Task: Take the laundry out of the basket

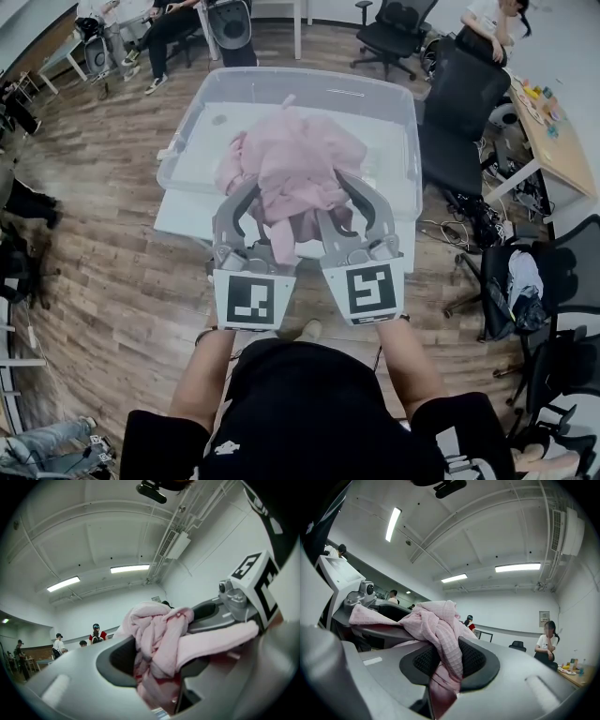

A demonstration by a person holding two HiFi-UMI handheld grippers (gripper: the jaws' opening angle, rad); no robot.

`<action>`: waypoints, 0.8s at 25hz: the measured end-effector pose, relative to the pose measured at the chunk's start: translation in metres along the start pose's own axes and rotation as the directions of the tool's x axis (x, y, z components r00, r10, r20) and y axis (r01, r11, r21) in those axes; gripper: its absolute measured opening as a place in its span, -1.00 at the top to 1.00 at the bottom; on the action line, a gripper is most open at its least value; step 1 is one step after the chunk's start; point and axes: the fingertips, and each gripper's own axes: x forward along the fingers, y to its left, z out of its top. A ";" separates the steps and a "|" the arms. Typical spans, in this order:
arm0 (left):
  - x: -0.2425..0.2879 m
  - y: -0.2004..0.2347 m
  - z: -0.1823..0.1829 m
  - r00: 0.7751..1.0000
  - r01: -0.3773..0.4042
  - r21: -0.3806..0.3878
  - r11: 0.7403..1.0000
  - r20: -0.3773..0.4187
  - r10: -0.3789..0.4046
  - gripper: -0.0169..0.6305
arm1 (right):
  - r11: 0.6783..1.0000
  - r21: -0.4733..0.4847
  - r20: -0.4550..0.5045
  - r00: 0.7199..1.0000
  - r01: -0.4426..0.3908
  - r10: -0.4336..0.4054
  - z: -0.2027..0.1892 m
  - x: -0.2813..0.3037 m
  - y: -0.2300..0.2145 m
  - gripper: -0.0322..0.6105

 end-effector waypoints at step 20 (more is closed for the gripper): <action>-0.033 0.007 -0.004 0.999 0.033 -0.009 0.999 0.036 -0.032 0.29 | 0.999 -0.018 -0.011 0.999 0.051 -0.052 0.009 -0.014 0.031 0.58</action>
